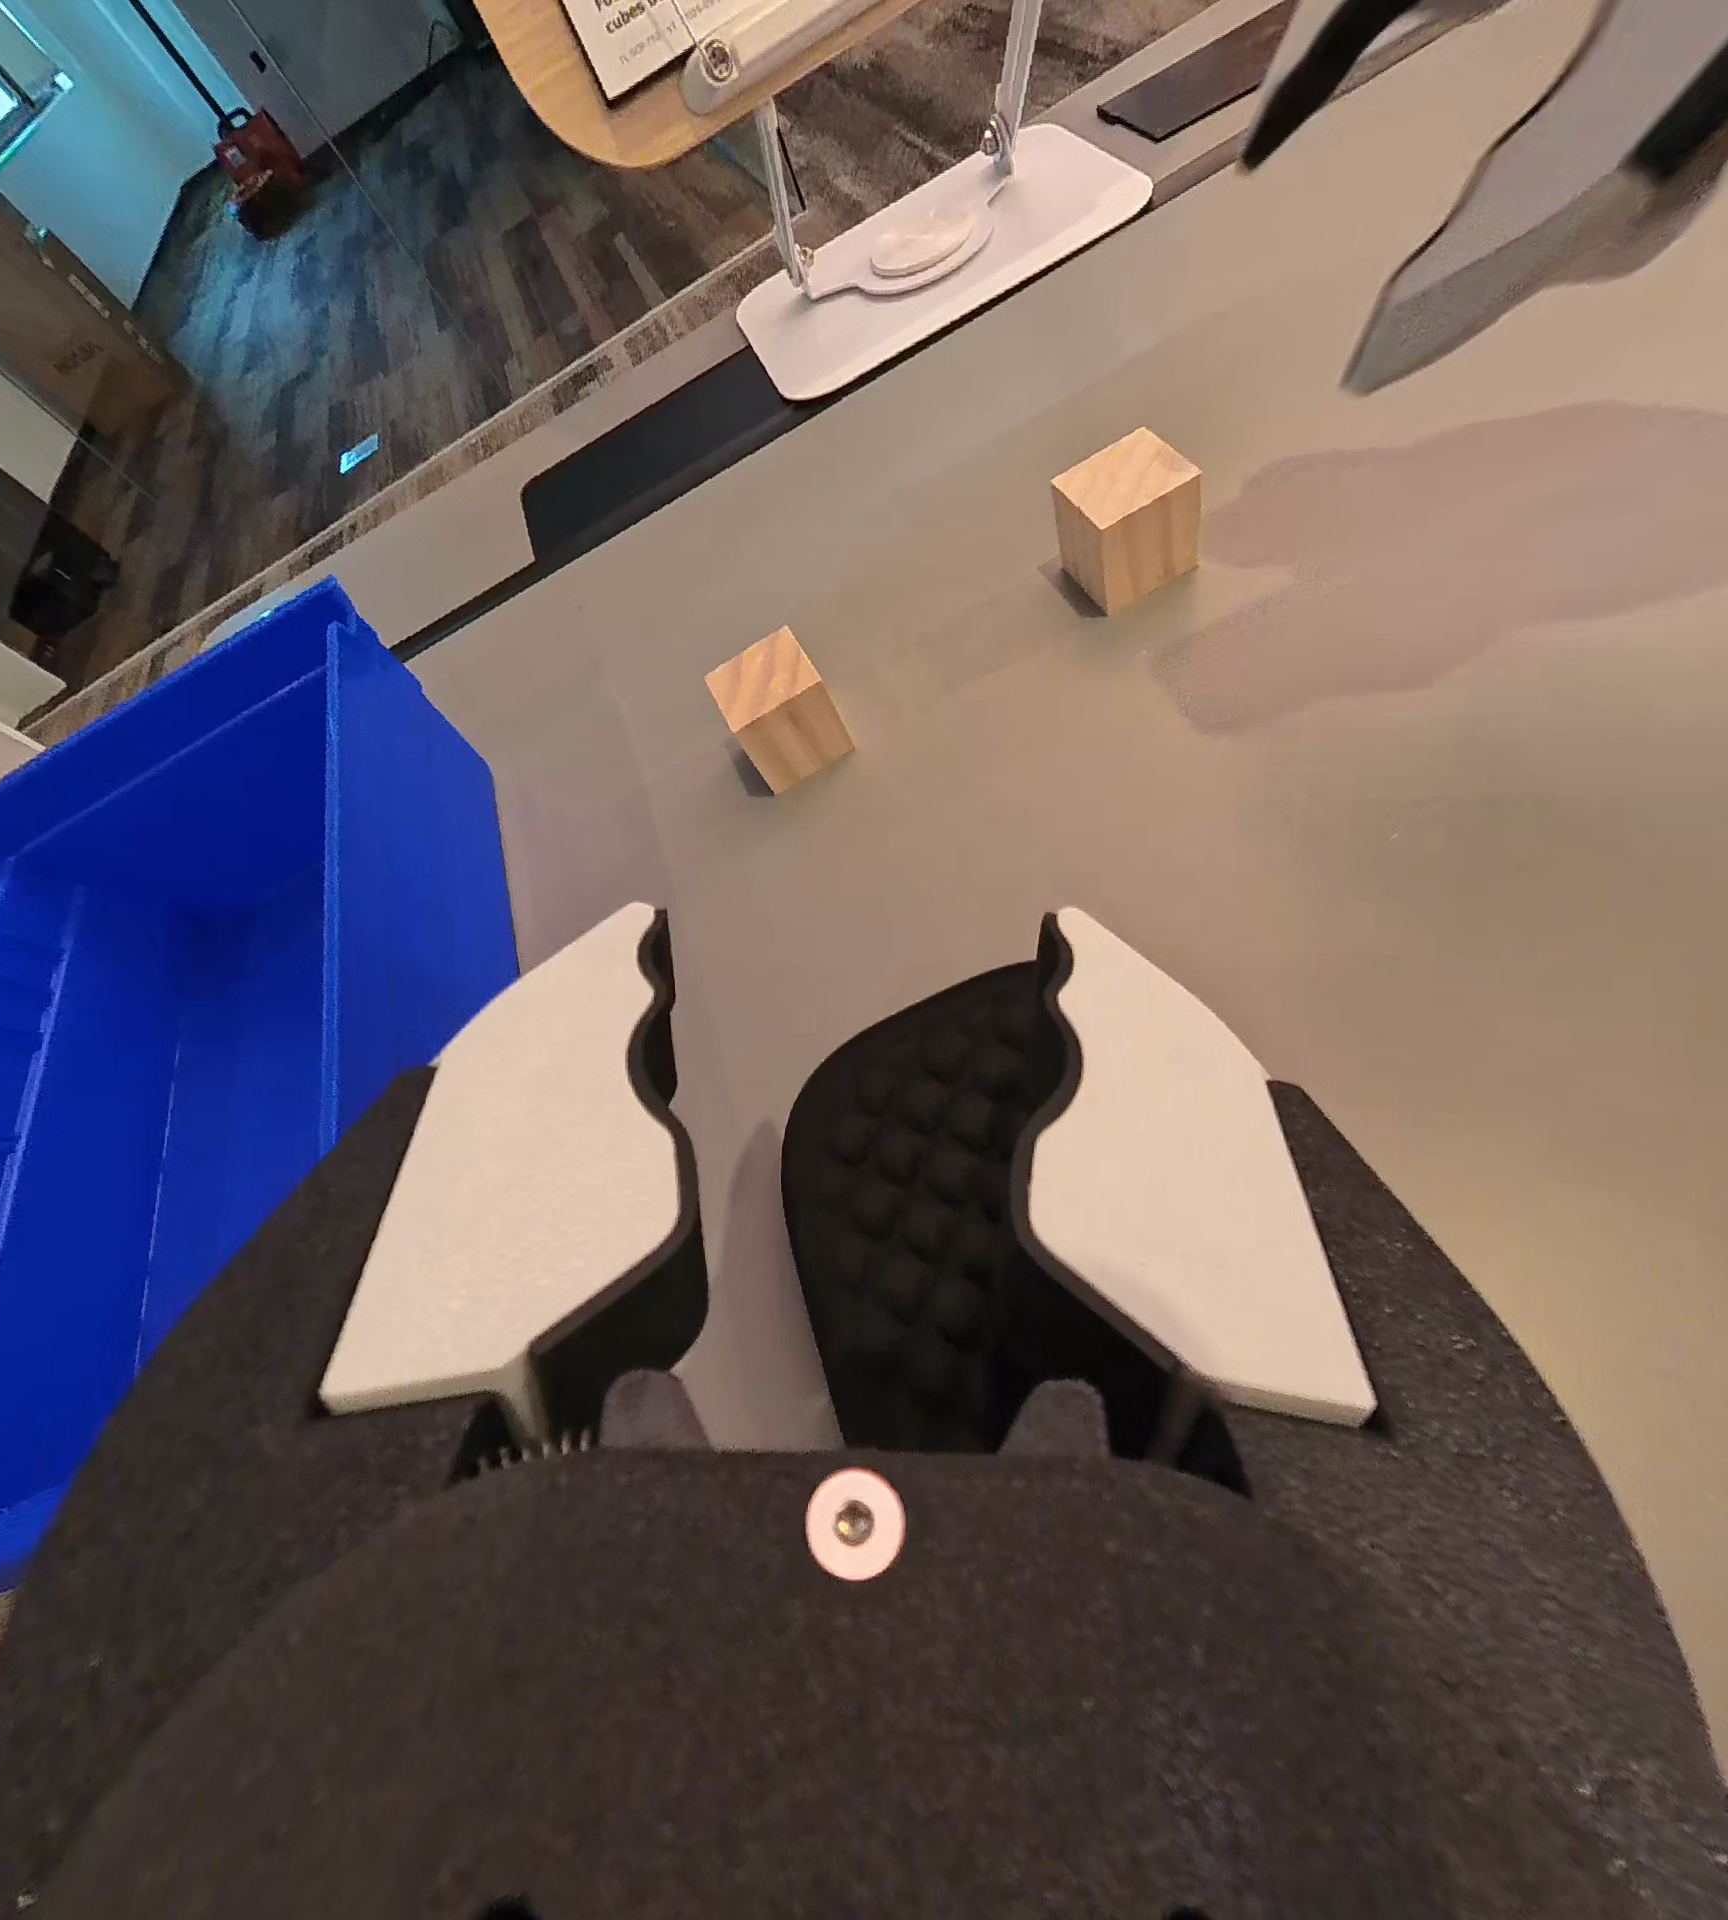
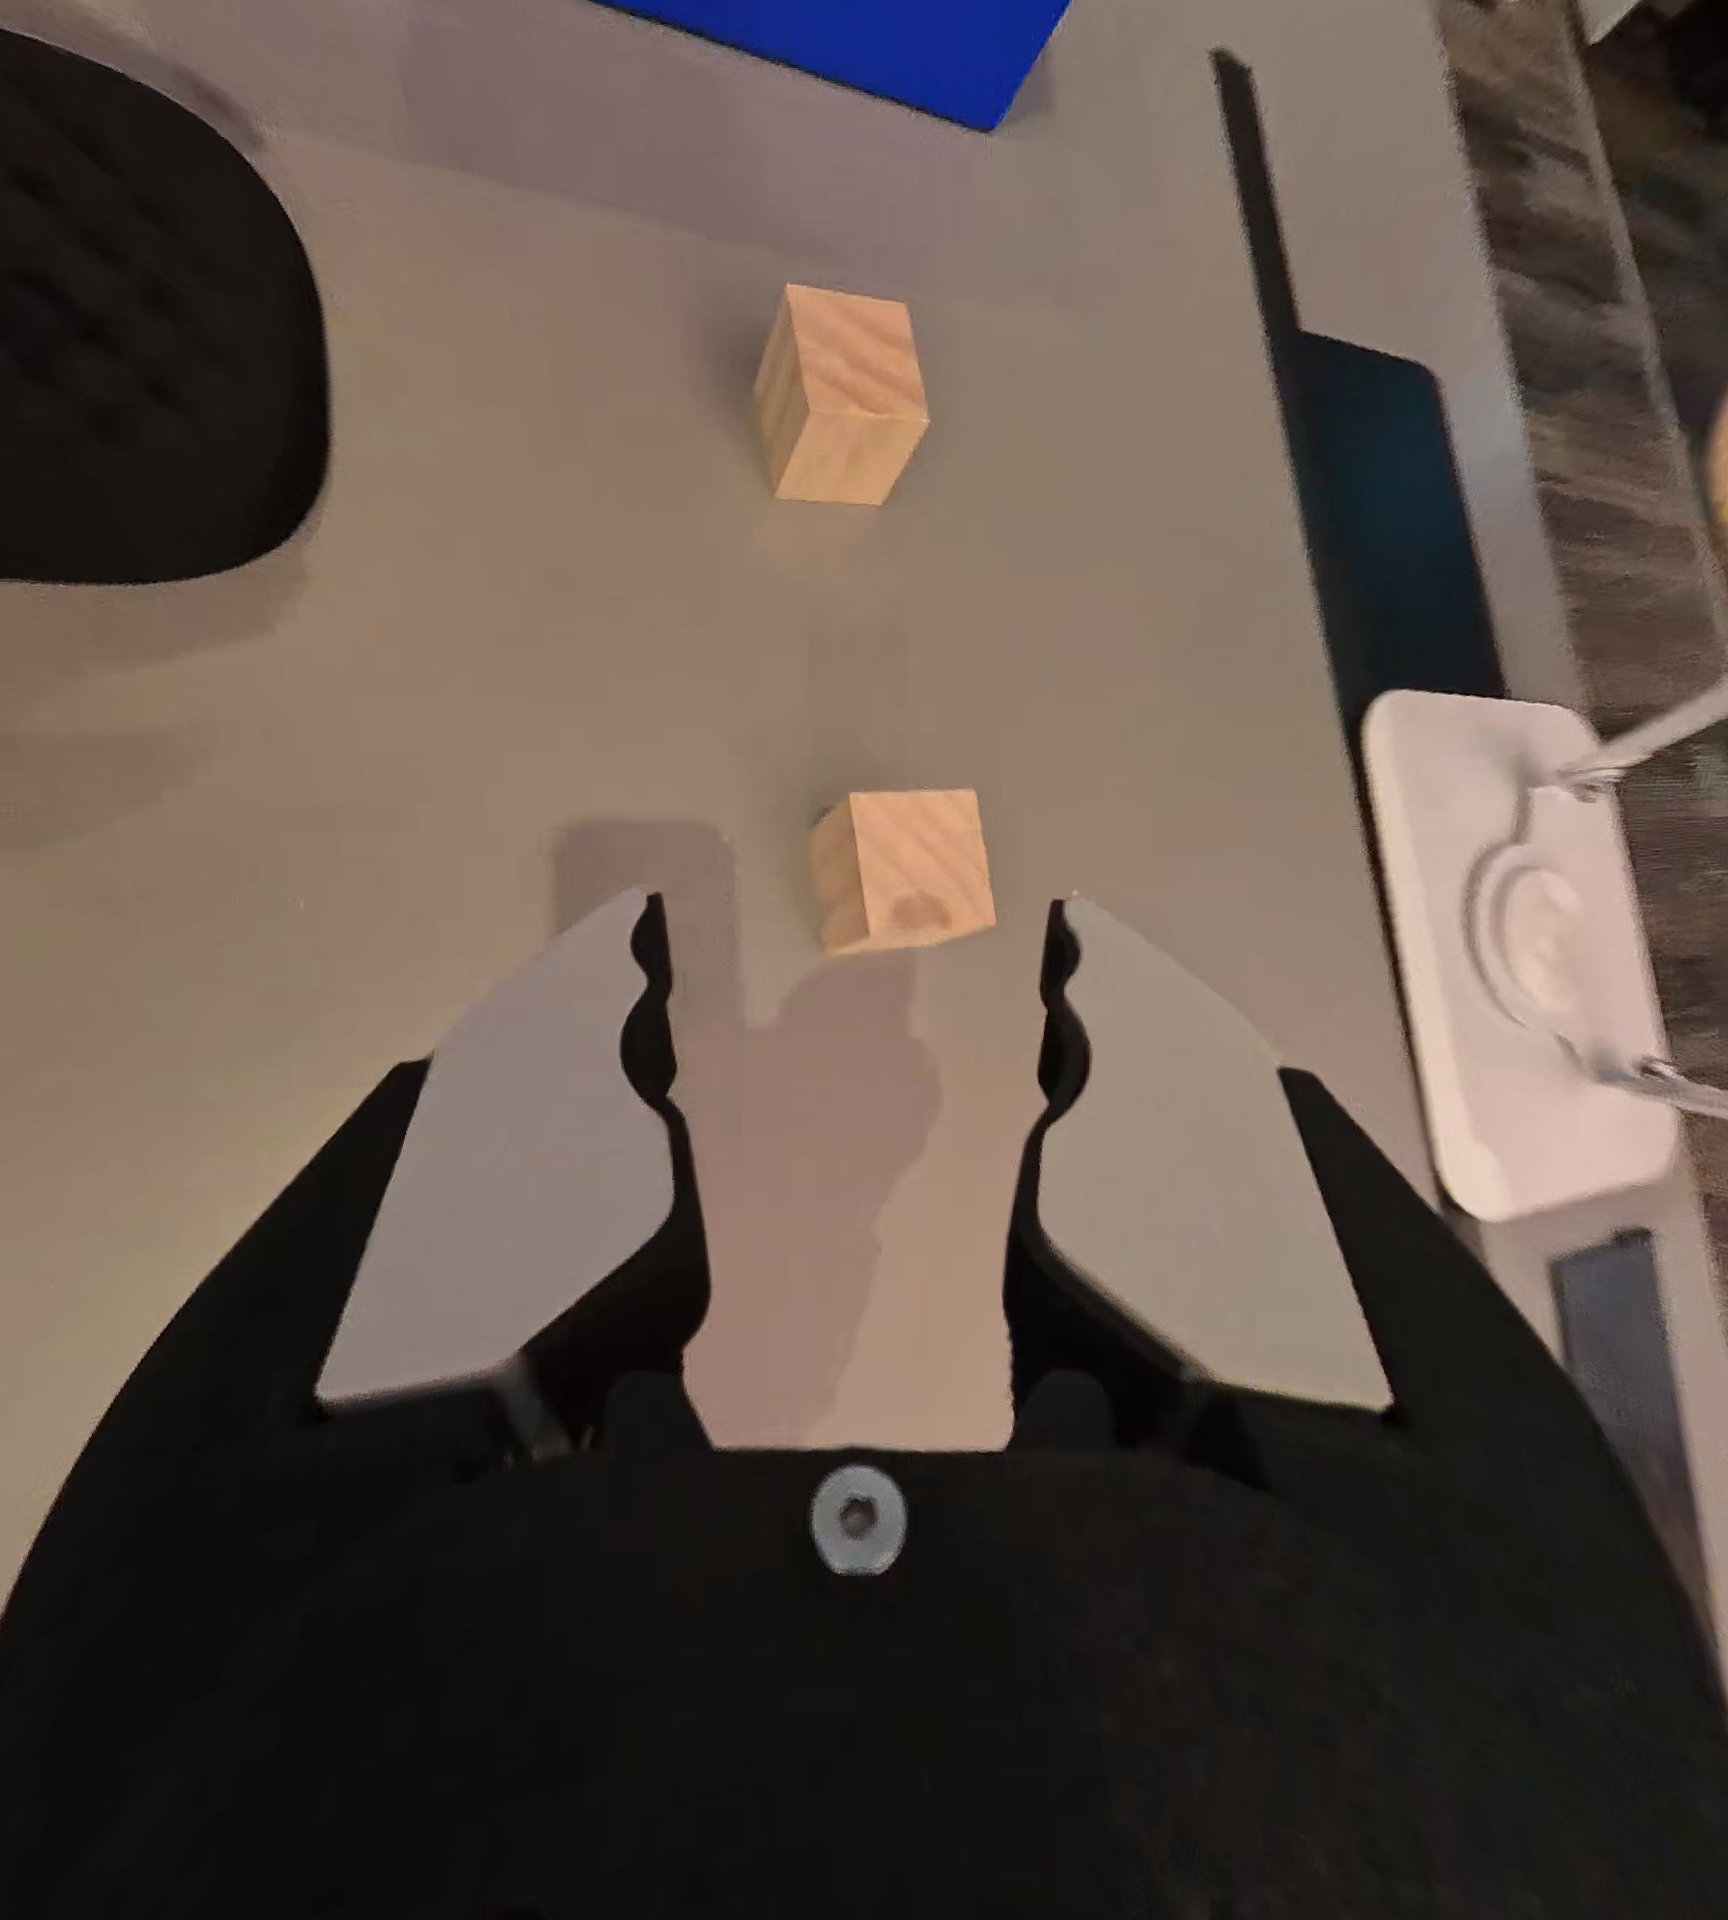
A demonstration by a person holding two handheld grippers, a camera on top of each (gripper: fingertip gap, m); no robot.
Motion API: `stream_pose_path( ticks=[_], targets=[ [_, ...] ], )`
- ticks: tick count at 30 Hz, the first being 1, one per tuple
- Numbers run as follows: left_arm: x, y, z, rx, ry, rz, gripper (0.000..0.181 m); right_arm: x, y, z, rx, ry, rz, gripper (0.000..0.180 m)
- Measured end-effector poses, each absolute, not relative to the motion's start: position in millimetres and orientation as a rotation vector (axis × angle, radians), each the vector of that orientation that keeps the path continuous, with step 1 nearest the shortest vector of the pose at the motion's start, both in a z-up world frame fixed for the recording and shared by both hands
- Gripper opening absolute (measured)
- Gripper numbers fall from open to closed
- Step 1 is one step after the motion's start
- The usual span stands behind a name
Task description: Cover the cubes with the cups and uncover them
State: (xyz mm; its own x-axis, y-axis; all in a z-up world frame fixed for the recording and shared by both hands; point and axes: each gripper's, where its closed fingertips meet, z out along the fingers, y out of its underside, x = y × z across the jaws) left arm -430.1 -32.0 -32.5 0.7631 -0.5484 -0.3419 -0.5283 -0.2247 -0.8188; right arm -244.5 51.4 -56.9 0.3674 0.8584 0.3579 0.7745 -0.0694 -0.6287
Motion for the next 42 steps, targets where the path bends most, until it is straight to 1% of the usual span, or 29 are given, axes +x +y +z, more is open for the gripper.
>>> stream_pose_path(
  ticks=[4, 8, 13, 16, 17, 18, 22, 24, 26, 29, 32, 34, 36, 39, 42],
  targets=[
    [-432.3, -36.5, -34.7, -1.884, 0.825, -0.024, 0.066, -252.1, 77.8, -90.2, -1.947, -1.466, 0.171, 0.069],
    [-433.5, -38.5, -36.0, -1.891, 0.81, -0.044, 0.067, -258.1, 90.4, -104.5, -1.998, -1.465, 0.249, 0.069],
    [-429.9, -39.9, -39.1, -1.896, 0.818, -0.06, 0.066, -254.0, 100.3, -129.1, -2.072, -1.476, 0.24, 0.067],
    [-425.5, -41.5, -40.2, -1.894, 0.83, -0.074, 0.066, -256.0, 98.3, -141.3, -2.099, -1.462, 0.325, 0.056],
    [-424.0, -42.2, -40.9, -1.895, 0.835, -0.082, 0.066, -257.5, 98.0, -141.8, -2.097, -1.44, 0.358, 0.048],
    [-423.1, -42.7, -41.5, -1.896, 0.837, -0.086, 0.066, -259.6, 96.0, -141.4, -2.092, -1.425, 0.4, 0.045],
    [-422.6, -44.7, -44.9, -1.901, 0.838, -0.102, 0.066, -256.1, 91.5, -138.1, -2.095, -1.373, 0.397, 0.044],
    [-422.5, -45.6, -47.6, -1.905, 0.839, -0.117, 0.066, -254.2, 84.7, -127.3, -2.071, -1.348, 0.378, 0.044],
    [-423.3, -45.9, -51.1, -1.91, 0.843, -0.124, 0.066, -249.3, 73.7, -106.7, -2.033, -1.318, 0.333, 0.045],
    [-425.5, -45.7, -56.0, -1.917, 0.855, -0.131, 0.066, -230.8, 49.1, -53.6, -1.948, -1.215, 0.255, 0.044],
    [-426.7, -43.6, -57.7, -1.918, 0.861, -0.14, 0.066, -186.0, 17.2, 15.9, -1.866, -1.038, 0.162, 0.045],
    [-426.4, -41.1, -58.0, -1.918, 0.866, -0.142, 0.065, -135.2, -5.0, 59.6, -1.826, -0.877, 0.084, 0.045],
    [-425.2, -39.3, -57.9, -1.917, 0.875, -0.142, 0.065, -68.7, -29.0, 89.9, -1.819, -0.693, 0.021, 0.044],
    [-422.4, -38.8, -56.4, -1.905, 0.879, -0.148, 0.065, 59.2, -67.7, 100.2, -1.871, -0.363, -0.137, 0.045],
    [-419.0, -39.7, -56.9, -1.9, 0.882, -0.165, 0.065, 167.9, -110.4, 64.4, -2.011, -0.08, -0.193, 0.045]
  ],
)
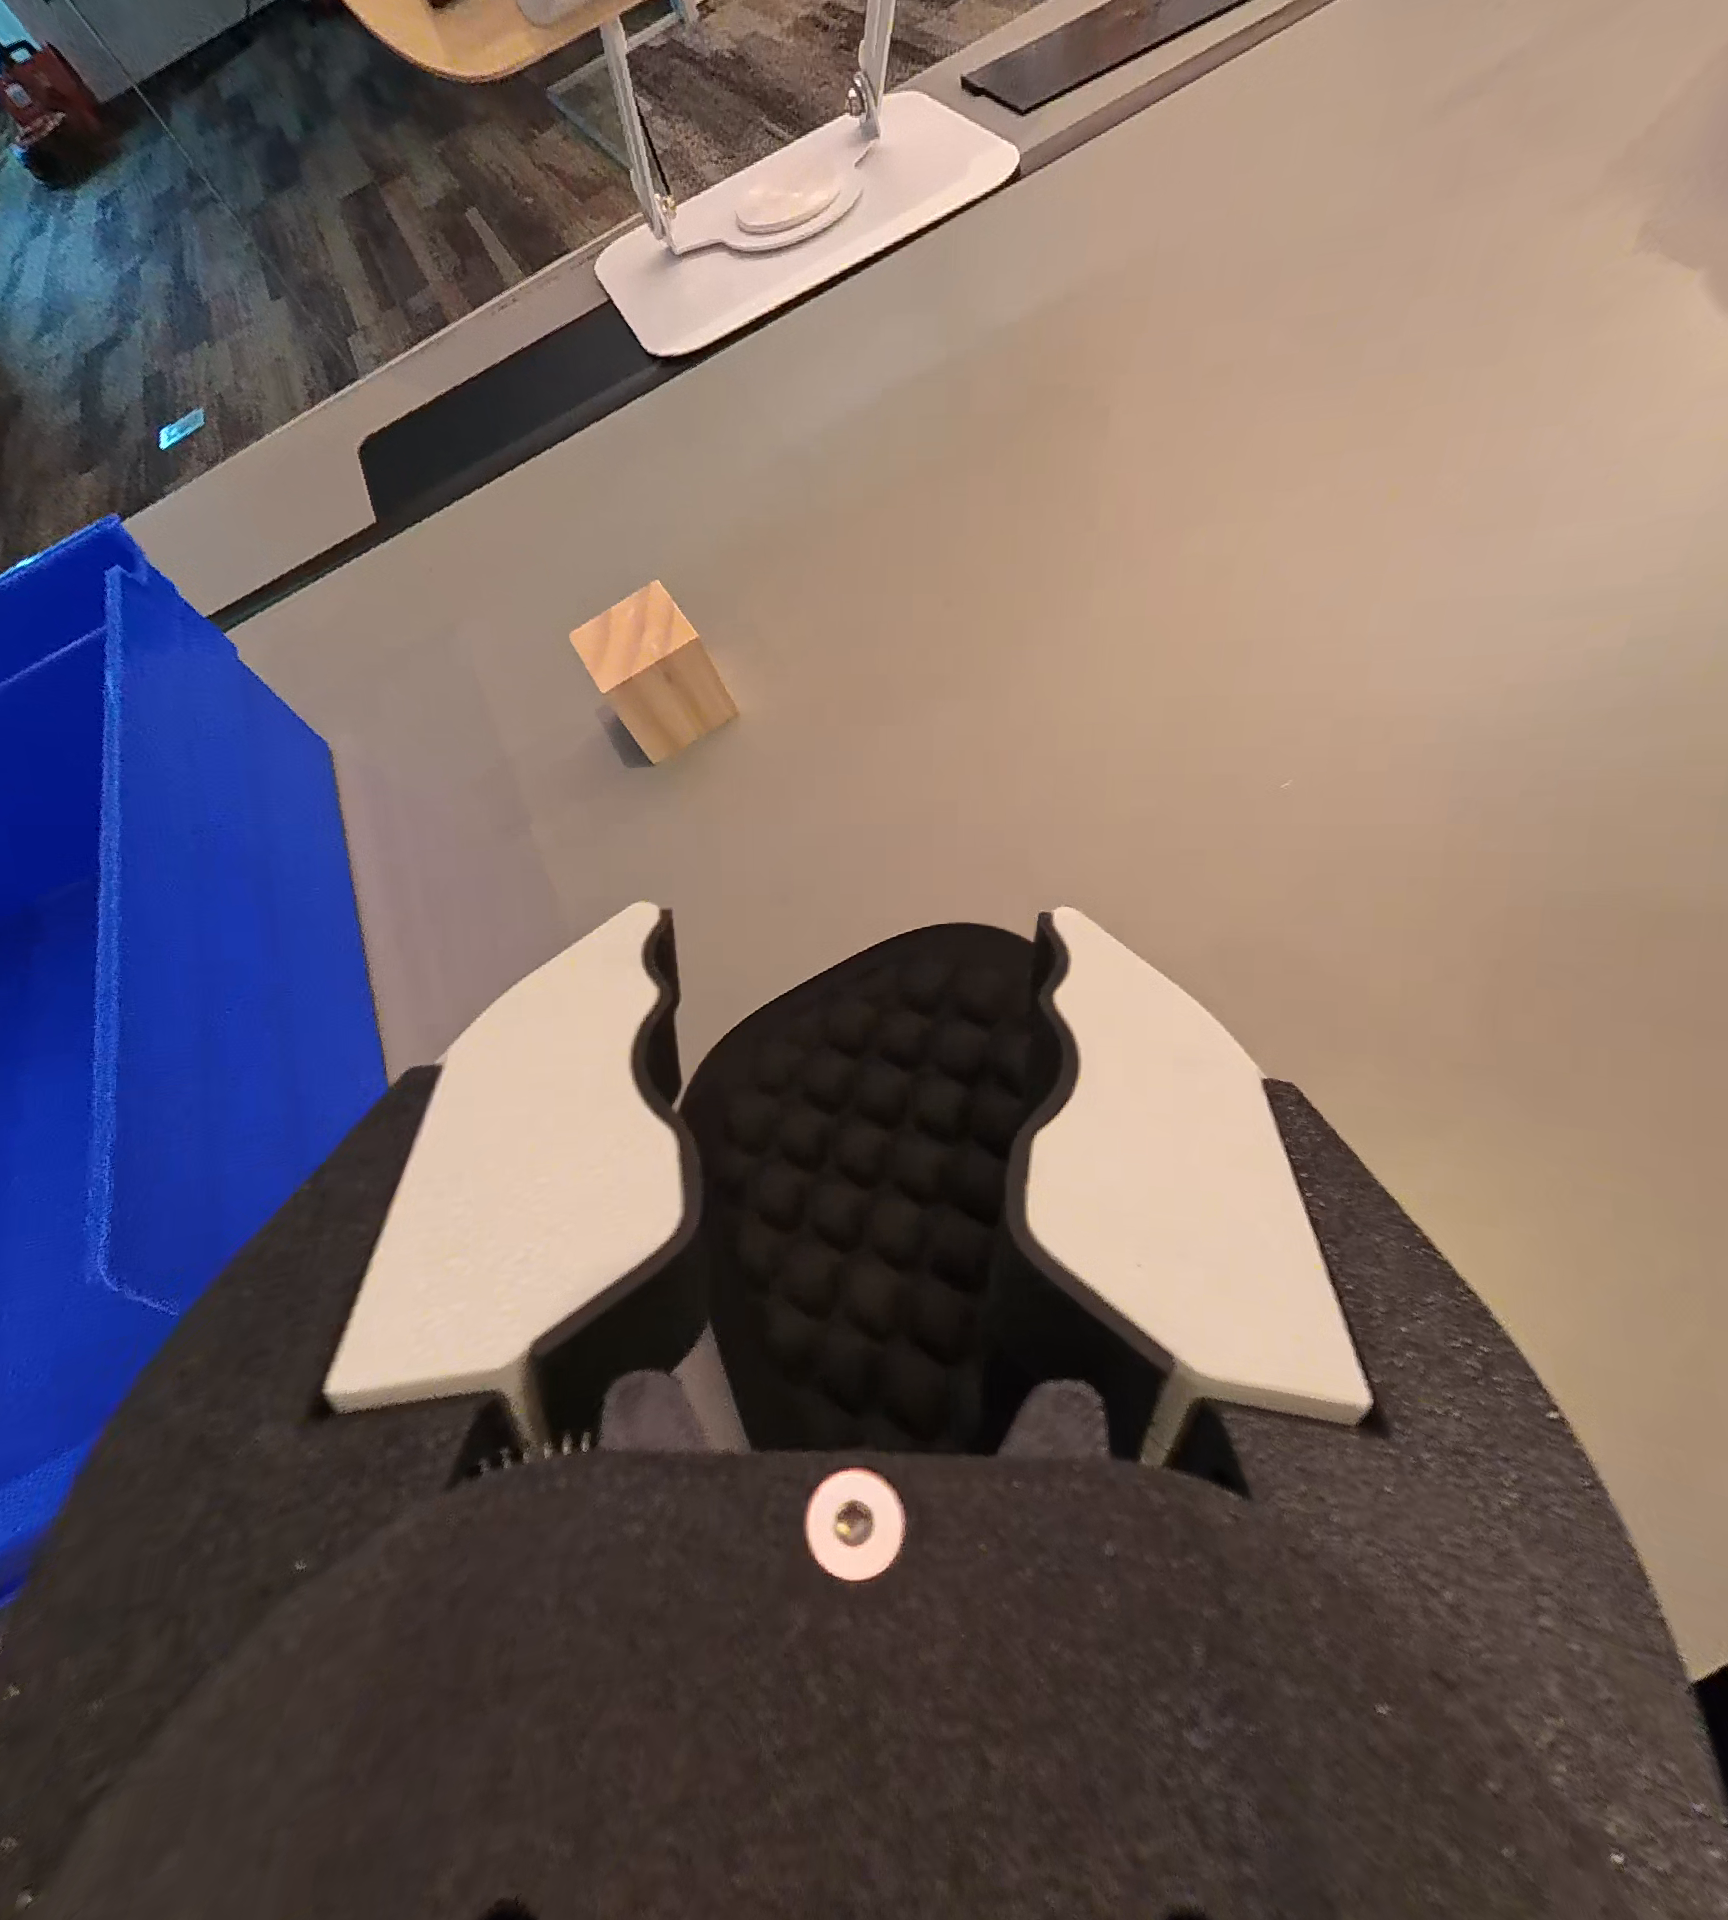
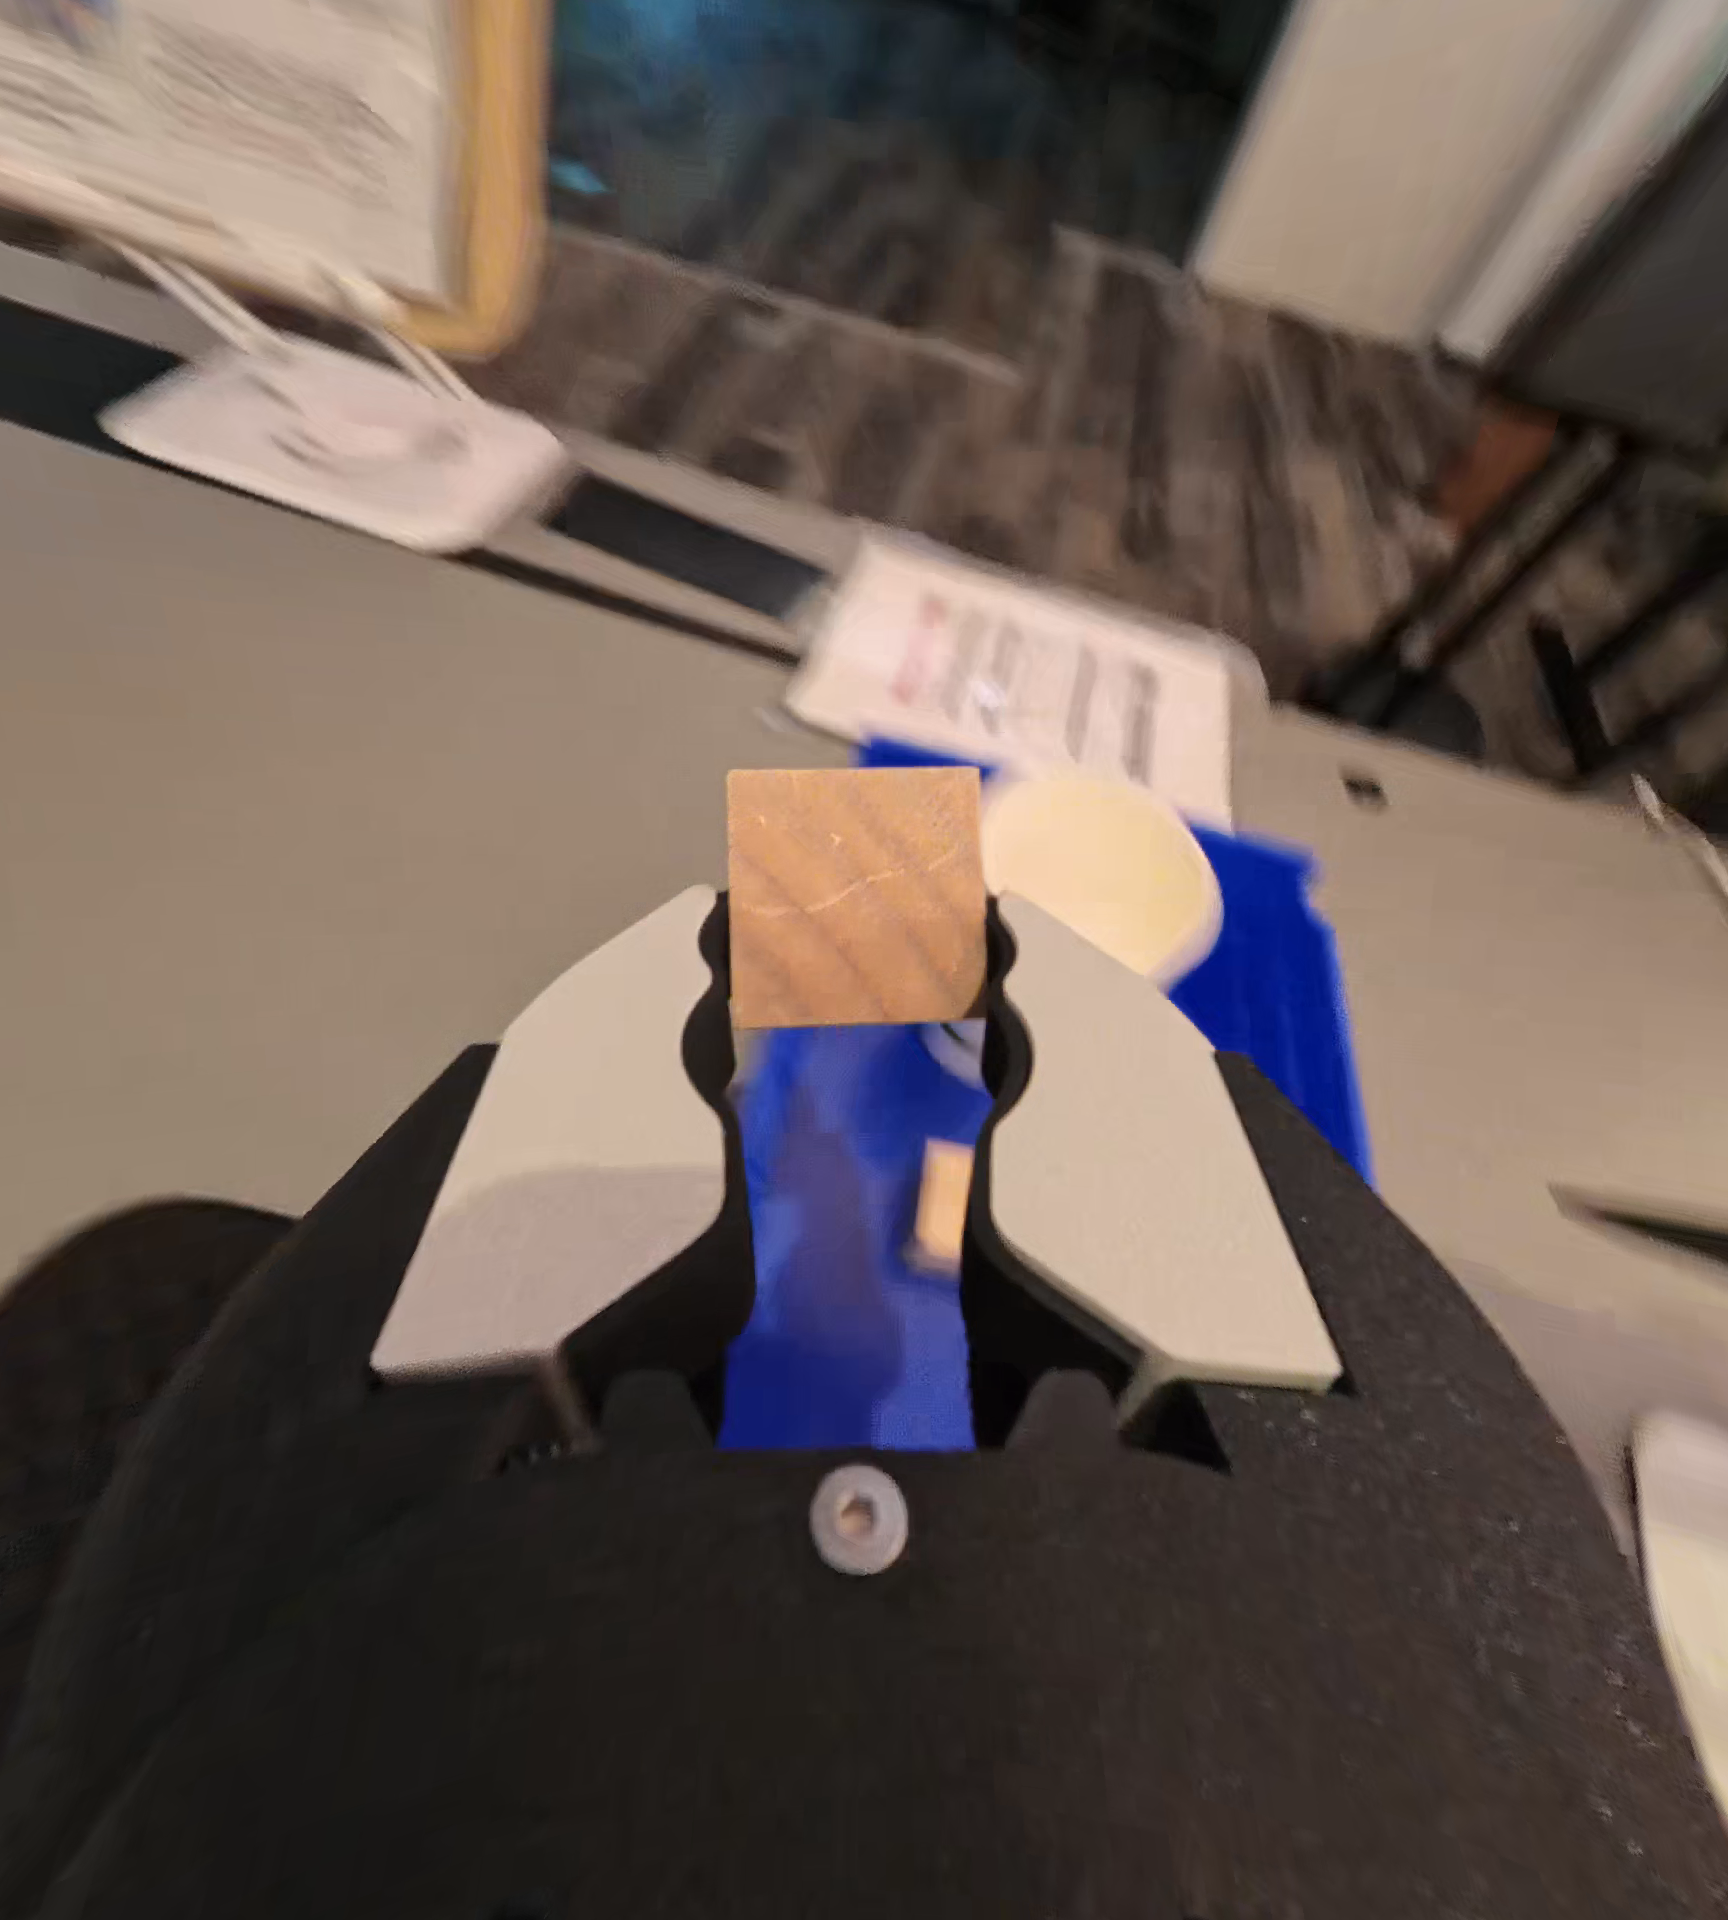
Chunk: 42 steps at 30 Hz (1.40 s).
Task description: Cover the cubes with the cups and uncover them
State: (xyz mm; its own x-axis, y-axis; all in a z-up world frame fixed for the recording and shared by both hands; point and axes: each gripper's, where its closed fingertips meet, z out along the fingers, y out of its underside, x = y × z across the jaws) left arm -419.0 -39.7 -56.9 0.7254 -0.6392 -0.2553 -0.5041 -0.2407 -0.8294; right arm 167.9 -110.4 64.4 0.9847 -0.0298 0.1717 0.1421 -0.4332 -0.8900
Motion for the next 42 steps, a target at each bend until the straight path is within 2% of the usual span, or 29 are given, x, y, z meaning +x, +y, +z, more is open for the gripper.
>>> stream_pose_path(
  ticks=[3, 8, 14, 35, 42],
  targets=[
    [-416.0, -38.7, -58.0, -1.9, 0.89, -0.17, 0.065, 238.5, -145.9, 5.9, -2.196, 0.082, -0.253, 0.045],
    [-409.3, -37.0, -57.6, -1.899, 0.907, -0.173, 0.064, 280.1, -175.8, -79.0, -2.446, 0.211, -0.228, 0.045],
    [-410.4, -38.9, -56.7, -1.901, 0.922, -0.147, 0.064, 292.6, -181.6, -122.8, -2.637, 0.263, -0.241, 0.045],
    [-413.6, -42.5, -52.0, -1.894, 0.907, -0.162, 0.063, 290.4, -194.4, -142.5, -2.94, 0.366, -0.126, 0.045],
    [-422.9, -43.0, -49.4, -1.892, 0.885, -0.159, 0.063, 283.6, -188.6, -97.8, -2.767, 0.352, -0.166, 0.048]
  ],
)
